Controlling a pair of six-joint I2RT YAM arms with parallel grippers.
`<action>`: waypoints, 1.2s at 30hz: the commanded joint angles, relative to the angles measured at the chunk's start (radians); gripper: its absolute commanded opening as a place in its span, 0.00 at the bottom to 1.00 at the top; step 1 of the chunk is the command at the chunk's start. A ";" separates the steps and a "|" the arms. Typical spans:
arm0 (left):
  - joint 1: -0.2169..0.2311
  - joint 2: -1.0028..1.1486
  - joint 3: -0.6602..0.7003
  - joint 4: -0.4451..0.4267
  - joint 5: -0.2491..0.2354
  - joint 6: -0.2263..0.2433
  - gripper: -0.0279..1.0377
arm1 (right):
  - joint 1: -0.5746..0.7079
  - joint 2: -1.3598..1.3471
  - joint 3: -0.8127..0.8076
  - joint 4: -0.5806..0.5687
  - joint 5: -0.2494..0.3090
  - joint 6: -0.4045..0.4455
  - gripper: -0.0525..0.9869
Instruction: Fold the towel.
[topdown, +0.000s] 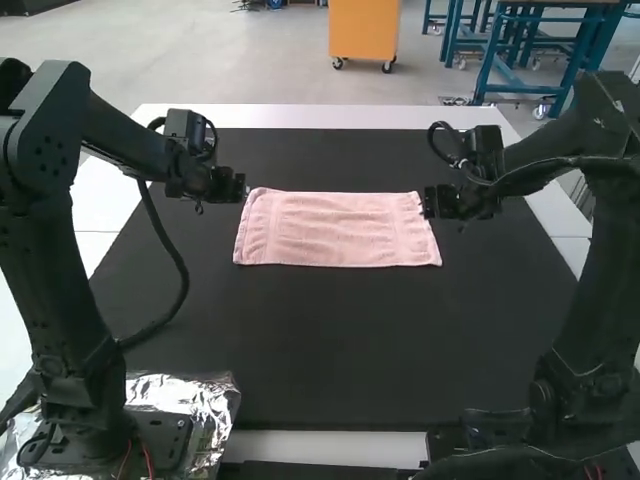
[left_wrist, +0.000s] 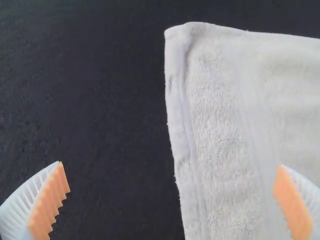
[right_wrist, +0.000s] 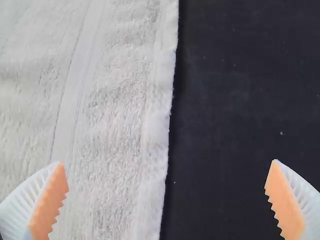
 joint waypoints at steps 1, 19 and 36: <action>-0.009 0.036 0.053 0.001 0.020 -0.005 0.93 | 0.012 0.062 0.081 0.009 -0.007 0.004 0.92; 0.003 0.287 0.232 0.028 0.016 0.055 0.92 | 0.015 0.416 0.456 -0.012 -0.002 0.000 0.92; 0.022 0.400 0.317 -0.017 -0.003 0.075 0.92 | 0.012 0.543 0.634 -0.150 0.004 -0.016 0.92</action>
